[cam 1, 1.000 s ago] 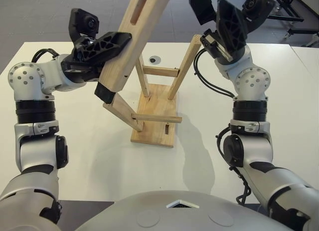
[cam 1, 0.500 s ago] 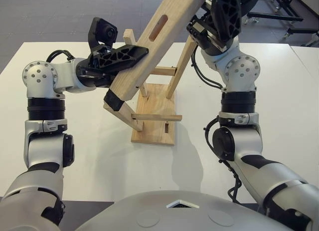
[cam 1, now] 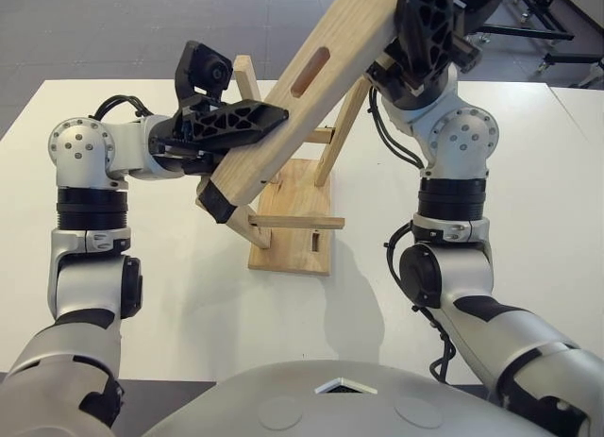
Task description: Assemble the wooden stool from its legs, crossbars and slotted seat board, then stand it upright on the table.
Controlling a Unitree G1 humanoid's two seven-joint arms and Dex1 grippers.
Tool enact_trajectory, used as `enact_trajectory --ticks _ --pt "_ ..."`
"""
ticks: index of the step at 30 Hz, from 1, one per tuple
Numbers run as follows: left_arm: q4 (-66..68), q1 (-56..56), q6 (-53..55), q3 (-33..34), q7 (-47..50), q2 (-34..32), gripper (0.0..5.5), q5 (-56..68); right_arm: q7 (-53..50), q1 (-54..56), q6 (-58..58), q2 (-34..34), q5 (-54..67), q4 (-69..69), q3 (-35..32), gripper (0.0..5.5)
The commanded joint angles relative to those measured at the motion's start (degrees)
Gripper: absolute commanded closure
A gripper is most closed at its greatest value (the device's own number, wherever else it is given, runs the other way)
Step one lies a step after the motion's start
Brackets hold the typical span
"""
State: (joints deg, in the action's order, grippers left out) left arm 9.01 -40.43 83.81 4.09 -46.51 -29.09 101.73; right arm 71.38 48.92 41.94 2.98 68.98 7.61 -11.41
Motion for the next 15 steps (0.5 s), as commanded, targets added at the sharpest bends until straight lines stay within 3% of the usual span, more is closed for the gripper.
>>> enact_trajectory --ticks 1,3,8,15 --pt "-5.32 2.43 -6.53 3.35 -1.04 1.82 4.50 -5.31 0.59 -0.09 0.16 -0.16 1.79 -2.09 -0.62 3.41" --pt "-6.10 2.95 -6.73 3.14 -1.26 2.23 4.50 -6.81 0.61 -0.20 0.09 -0.07 1.87 -2.34 -0.65 3.41" --pt "-6.37 3.44 -6.63 3.05 -1.92 2.53 3.65 -9.55 0.71 -0.53 0.03 -0.12 1.97 -2.85 -0.79 3.45" --pt "-4.70 3.78 -12.66 10.49 -0.18 1.54 2.93 -10.73 -0.61 -1.42 -1.33 1.27 1.50 -4.57 -2.28 3.45"
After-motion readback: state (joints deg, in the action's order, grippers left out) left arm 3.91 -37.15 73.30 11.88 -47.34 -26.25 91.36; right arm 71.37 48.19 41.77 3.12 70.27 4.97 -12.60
